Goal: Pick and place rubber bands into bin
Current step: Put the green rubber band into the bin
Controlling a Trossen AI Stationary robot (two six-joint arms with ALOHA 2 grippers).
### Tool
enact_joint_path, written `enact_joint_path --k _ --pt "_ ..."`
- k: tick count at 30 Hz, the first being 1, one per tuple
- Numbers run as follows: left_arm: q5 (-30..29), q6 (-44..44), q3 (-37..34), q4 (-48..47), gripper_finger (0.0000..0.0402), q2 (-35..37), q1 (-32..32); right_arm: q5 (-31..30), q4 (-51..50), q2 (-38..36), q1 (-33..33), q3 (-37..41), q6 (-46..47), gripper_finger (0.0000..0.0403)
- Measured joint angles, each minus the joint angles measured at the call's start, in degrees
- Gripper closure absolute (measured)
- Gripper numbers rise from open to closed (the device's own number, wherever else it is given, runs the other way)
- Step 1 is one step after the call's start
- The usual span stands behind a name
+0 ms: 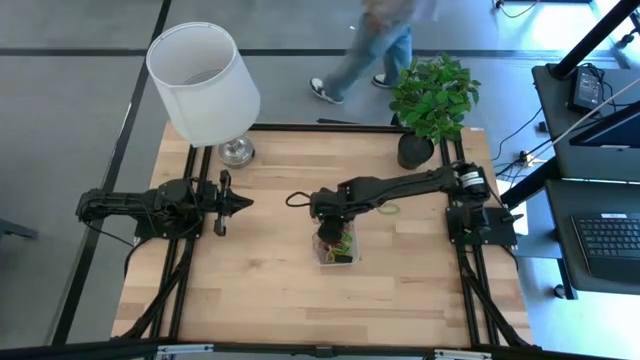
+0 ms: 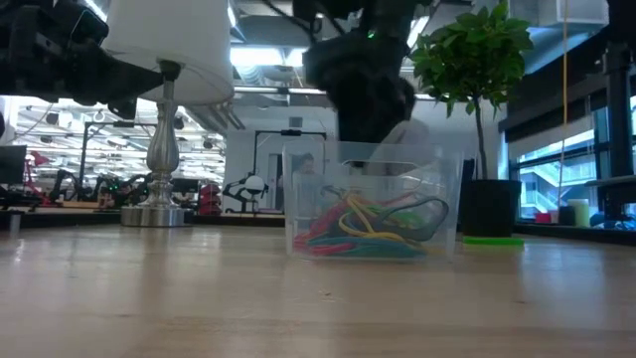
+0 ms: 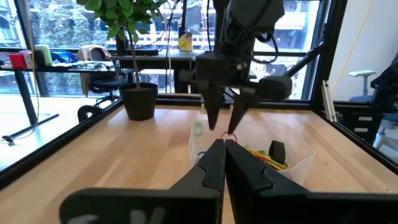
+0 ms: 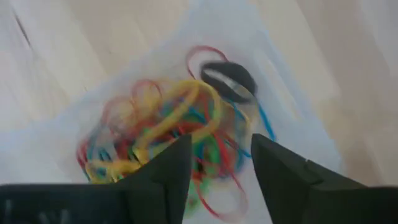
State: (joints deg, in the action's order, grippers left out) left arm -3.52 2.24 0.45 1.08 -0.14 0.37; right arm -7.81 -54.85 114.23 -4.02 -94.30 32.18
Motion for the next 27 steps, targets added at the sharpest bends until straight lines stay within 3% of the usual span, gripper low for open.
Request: enact_joint_path --k 7,10,27 --pt "0.0 0.0 0.0 0.0 0.0395 -0.1 0.0 -0.9 -6.2 -5.0 0.1 0.1 -5.5 0.0218" --pt "0.1 0.0 0.0 0.0 0.0393 -0.2 0.0 -2.9 -6.0 -8.9 0.1 3.7 -5.8 0.0217" --pt "0.1 0.0 0.0 0.0 0.0396 -0.2 0.0 -3.3 10.7 -45.7 5.1 50.7 8.1 0.0217"
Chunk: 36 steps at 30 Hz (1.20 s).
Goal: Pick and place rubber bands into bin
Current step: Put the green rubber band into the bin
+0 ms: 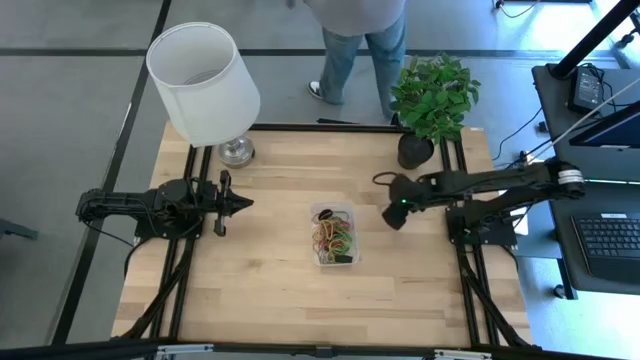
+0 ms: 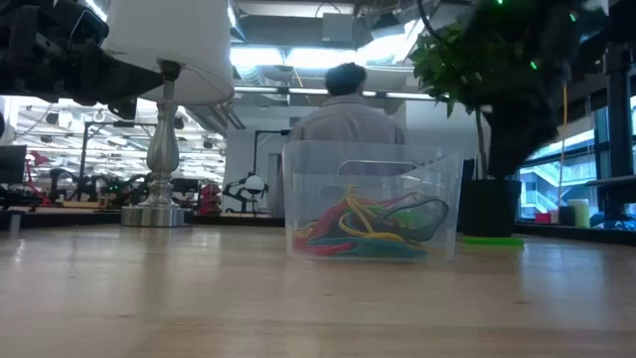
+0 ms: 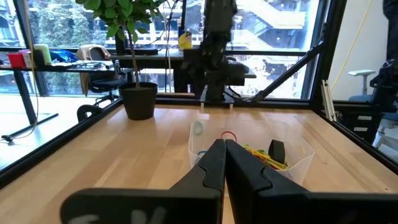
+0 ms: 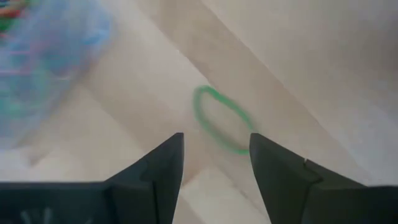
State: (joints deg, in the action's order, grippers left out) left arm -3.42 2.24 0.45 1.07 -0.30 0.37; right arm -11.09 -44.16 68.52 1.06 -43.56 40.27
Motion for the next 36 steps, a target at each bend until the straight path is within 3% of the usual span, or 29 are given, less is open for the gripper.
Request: enact_joint_path --k 10,18,26,31,36 --pt "0.0 0.0 0.0 0.0 0.0395 0.0 0.0 -0.4 13.1 -1.0 6.0 15.8 -1.0 0.0220" --pt "0.0 0.0 0.0 0.0 0.0394 0.0 0.0 -1.4 23.1 2.3 7.8 20.8 -4.2 0.0280" --pt "0.0 0.0 0.0 0.0 0.0393 0.0 0.0 -2.0 23.5 3.8 6.3 20.9 -10.1 0.0392" --pt "0.0 0.0 0.0 0.0 0.0396 0.0 0.0 1.3 17.5 0.5 5.6 18.0 -10.9 0.0393" --pt "0.0 0.0 0.0 0.0 0.0397 0.0 0.0 0.5 8.2 -4.8 5.1 11.4 -13.5 0.0397"
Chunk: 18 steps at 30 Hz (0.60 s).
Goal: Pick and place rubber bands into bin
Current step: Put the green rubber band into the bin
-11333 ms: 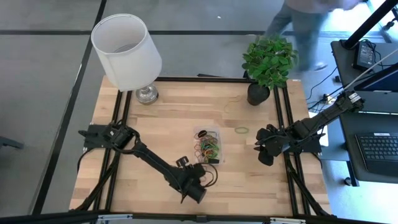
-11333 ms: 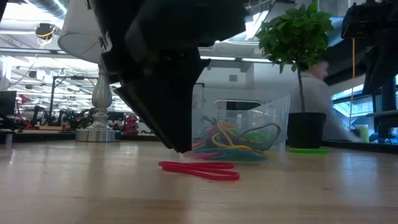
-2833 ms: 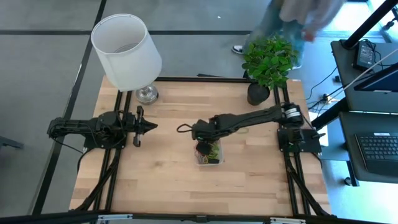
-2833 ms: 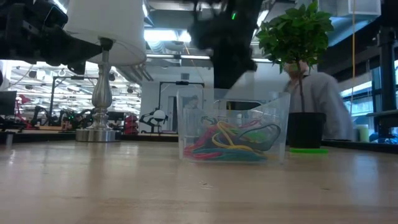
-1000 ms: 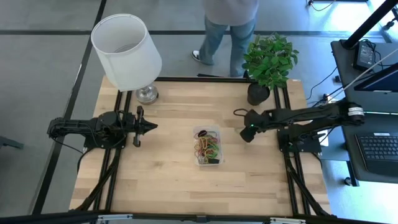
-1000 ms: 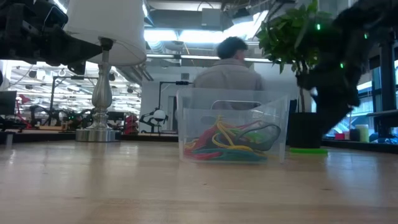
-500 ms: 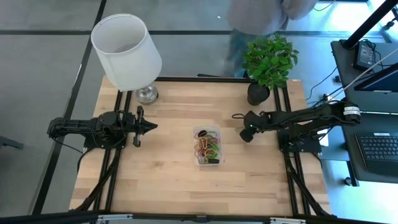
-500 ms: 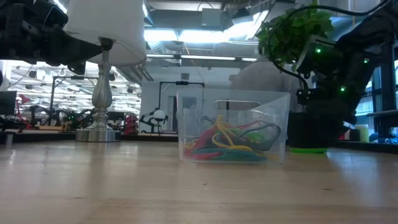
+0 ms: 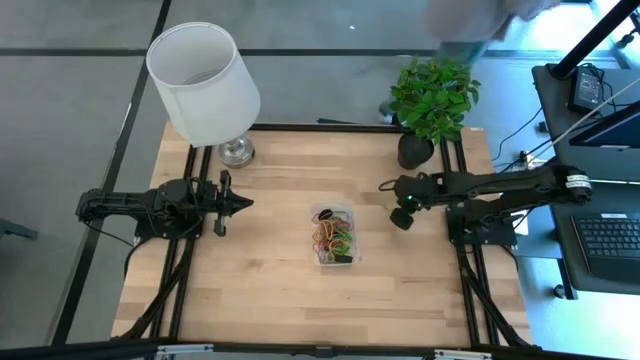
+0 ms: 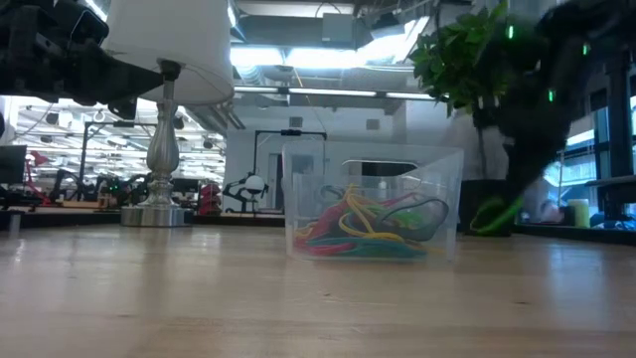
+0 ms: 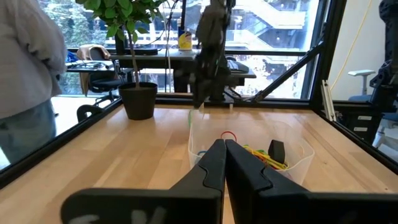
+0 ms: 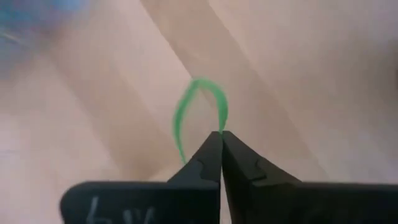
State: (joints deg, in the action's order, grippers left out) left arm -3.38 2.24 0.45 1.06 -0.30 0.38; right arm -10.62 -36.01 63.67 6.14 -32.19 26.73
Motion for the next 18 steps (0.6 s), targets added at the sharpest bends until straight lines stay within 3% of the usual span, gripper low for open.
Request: enact_joint_path --k 9,15,18 --pt "0.0 0.0 0.0 0.0 0.0398 0.0 0.0 -3.6 -4.0 -3.7 -7.5 -15.7 -2.7 0.0401" --pt "0.0 0.0 0.0 0.0 0.0397 0.0 0.0 -4.6 -4.2 3.2 -13.0 -26.6 -7.8 0.0402" --pt "0.0 0.0 0.0 0.0 0.0394 0.0 0.0 -2.2 -4.4 9.0 -14.4 -31.4 -10.7 0.0402"
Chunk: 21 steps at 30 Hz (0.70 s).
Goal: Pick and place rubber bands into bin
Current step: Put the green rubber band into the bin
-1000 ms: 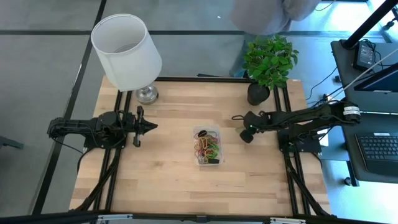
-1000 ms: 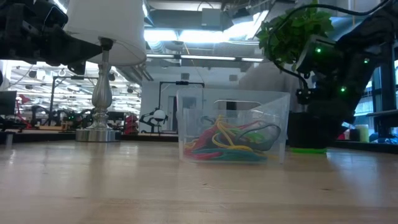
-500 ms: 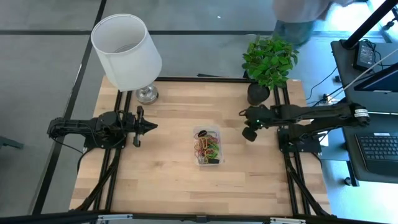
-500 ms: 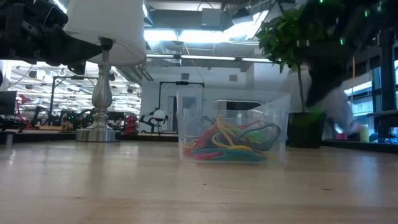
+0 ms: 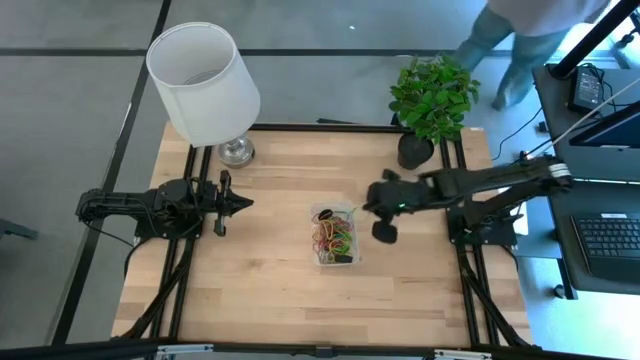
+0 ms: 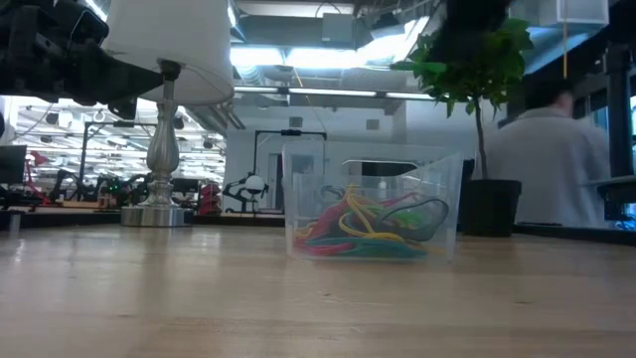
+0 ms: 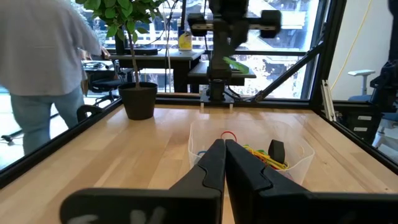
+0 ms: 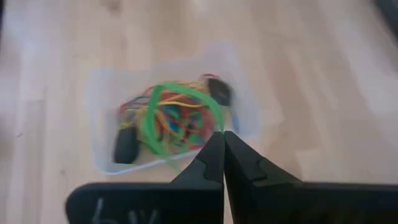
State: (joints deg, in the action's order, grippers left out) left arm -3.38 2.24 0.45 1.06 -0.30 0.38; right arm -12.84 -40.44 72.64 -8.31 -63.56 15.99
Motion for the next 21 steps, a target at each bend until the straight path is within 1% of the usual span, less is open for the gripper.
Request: enact_joint_path --k 4,9,12,17,21 --pt "0.0 0.0 0.0 0.0 0.0394 0.0 0.0 4.0 -1.6 8.6 -1.0 -5.5 -3.1 0.0402" --pt "0.0 0.0 0.0 0.0 0.0395 0.0 0.0 8.2 -1.9 18.8 -1.4 -8.9 -4.5 0.0403" --pt "0.0 0.0 0.0 0.0 0.0393 0.0 0.0 8.5 -0.8 24.1 -1.8 -10.1 -5.2 0.0403" --pt "0.0 0.0 0.0 0.0 0.0396 0.0 0.0 13.1 3.7 30.6 -2.5 -11.5 -7.2 0.0403" --pt "0.0 0.0 0.0 0.0 0.0397 0.0 0.0 13.0 5.6 34.4 -2.5 -11.9 -7.3 0.0402"
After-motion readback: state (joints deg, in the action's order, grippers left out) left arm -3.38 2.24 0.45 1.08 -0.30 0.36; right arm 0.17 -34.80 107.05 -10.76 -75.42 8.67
